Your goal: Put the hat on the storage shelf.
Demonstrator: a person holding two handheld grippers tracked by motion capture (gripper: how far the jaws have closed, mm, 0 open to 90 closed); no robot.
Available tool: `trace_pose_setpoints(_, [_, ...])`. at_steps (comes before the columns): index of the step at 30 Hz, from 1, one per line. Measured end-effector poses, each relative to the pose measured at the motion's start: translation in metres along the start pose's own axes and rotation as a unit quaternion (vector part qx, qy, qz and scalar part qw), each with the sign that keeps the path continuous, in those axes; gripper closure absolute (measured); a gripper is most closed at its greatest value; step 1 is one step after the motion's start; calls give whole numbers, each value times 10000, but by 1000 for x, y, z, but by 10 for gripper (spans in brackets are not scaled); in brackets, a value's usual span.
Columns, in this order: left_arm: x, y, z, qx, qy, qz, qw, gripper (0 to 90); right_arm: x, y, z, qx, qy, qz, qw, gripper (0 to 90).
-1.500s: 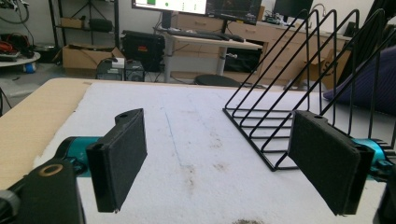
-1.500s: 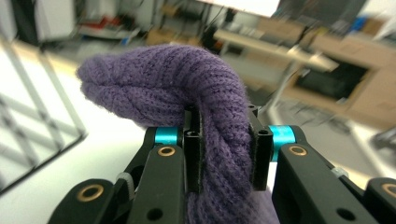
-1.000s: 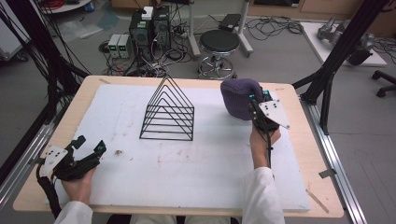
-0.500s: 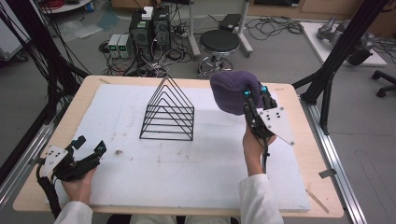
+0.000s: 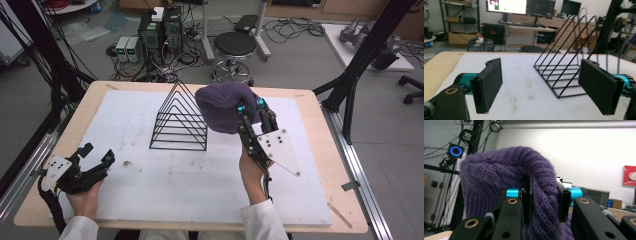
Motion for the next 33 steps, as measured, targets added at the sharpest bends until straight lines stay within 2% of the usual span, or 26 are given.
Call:
trace_pose_setpoints(6, [-15,15,2,-386,-289,300,9984,198,18,5,-5,-31,153,208,9997,727])
trace_pose_setpoints(9, [-23,19,5,-474,-453,355,9972,198,28,7,-6,3,258,289,9992,724])
trace_pose_setpoints(12, [-31,25,9,-569,-636,358,9957,198,38,9,-5,1,376,274,9989,723])
trace_pose_setpoints(17, [-41,36,15,-695,-929,454,9922,196,58,9,-2,18,582,290,9979,722])
trace_pose_setpoints(22, [-47,46,18,-834,-1215,332,9885,195,79,6,3,43,765,347,9965,720])
trace_pose_setpoints(26, [-53,51,23,-934,-1462,186,9847,192,90,4,6,42,814,517,9953,720])
trace_pose_setpoints(31, [-64,56,34,-927,-1706,172,9808,193,102,2,11,69,899,593,9942,719])
trace_pose_setpoints(33, [-69,57,40,-906,-1818,96,9791,191,106,1,12,79,929,633,9936,718])
Point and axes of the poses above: each handheld gripper's, and its own axes: z roughly forward along the jaws, y roughly out of its top, x roughly to its left, the point moved 2 cm from there along z, roughly forward along the jaws, and after that the axes turned 8 degrees about z, right-handed, at the moved point
